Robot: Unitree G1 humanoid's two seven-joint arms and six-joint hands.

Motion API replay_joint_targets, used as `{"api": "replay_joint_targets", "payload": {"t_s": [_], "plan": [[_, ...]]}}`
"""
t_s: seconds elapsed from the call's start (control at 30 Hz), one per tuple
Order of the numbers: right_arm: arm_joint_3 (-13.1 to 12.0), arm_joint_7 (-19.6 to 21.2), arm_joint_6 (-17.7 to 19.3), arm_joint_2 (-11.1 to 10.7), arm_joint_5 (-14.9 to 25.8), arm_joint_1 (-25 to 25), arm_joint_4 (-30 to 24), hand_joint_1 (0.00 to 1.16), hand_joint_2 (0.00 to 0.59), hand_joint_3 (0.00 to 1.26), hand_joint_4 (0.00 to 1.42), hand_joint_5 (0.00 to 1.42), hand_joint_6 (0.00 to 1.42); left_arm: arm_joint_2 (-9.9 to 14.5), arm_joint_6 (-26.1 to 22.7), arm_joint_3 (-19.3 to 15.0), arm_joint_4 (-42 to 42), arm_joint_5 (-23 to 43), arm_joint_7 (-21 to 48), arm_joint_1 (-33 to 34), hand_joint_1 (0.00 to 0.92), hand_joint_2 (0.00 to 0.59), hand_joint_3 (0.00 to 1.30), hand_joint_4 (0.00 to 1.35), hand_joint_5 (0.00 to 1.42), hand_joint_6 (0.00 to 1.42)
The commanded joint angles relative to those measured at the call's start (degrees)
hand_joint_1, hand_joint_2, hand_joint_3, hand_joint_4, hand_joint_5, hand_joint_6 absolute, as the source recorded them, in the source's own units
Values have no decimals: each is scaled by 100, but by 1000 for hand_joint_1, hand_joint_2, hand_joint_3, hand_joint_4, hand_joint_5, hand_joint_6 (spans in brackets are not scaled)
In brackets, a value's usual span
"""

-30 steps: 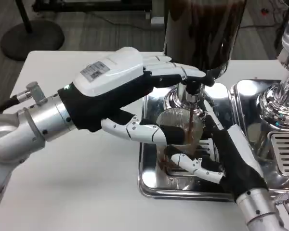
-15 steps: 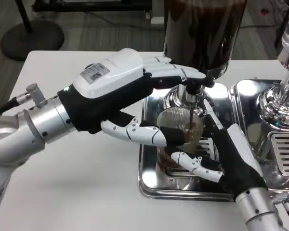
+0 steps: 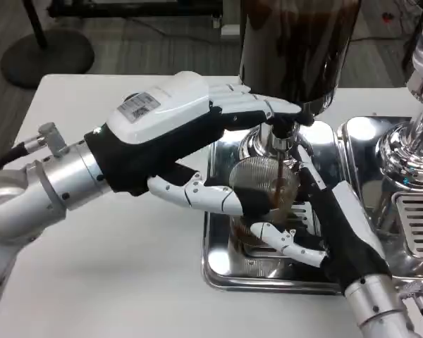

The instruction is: Grasp the cup under the faucet to collect the drink, then remove the cup.

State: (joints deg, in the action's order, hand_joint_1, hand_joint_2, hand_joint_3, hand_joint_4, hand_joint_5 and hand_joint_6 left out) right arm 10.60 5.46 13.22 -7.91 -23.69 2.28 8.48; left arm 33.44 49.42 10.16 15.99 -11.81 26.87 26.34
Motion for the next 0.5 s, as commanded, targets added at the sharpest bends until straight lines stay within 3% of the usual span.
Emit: {"api": "replay_joint_targets", "payload": {"t_s": [0.03,0.5], "plan": [[-1,147,25,3,-42,12,-77,607,181,0,0,46,248,67,45,42,71,-105,17,-172,0,90,196,187,244,200],[22,167,39,11,-31,1,-63,614,184,0,0,78,267,-120,-368,-644,40,78,-647,-407,0,79,108,70,168,211]]}}
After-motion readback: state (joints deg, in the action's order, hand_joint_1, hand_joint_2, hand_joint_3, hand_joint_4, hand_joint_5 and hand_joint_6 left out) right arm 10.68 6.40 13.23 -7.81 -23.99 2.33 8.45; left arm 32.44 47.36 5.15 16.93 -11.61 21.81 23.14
